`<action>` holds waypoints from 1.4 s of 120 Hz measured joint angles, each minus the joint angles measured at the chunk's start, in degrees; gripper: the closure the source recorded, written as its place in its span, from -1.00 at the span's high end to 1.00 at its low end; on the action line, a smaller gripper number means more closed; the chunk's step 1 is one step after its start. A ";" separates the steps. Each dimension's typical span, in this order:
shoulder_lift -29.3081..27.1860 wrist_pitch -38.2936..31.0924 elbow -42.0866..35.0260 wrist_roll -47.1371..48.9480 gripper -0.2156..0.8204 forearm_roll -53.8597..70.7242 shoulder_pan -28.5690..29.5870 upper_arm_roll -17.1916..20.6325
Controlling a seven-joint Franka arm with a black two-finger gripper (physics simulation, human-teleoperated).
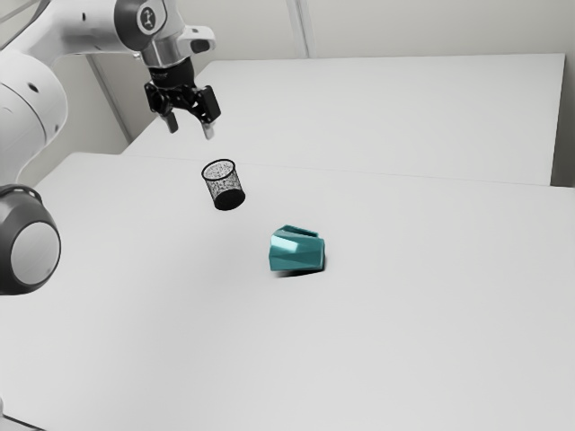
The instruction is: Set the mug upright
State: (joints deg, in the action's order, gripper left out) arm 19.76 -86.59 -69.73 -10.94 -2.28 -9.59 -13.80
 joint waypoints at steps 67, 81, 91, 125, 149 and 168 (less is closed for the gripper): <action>-15.46 -13.60 -31.39 1.07 0.58 -9.65 -0.55 -0.74; -19.73 -18.89 -40.68 1.75 0.58 -16.10 0.34 -0.78; -21.26 -23.23 -45.50 2.12 0.58 -19.40 1.09 -0.78; -17.74 -35.56 -50.77 0.45 0.58 -33.25 1.20 -0.79; -13.72 -39.70 -52.03 -5.35 0.58 -48.09 -1.84 -0.82; -11.48 -40.90 -52.91 -10.98 0.58 -58.18 -1.56 -0.83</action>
State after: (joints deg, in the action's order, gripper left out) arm 8.28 -127.49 -122.64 -21.92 -60.45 -11.16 -14.63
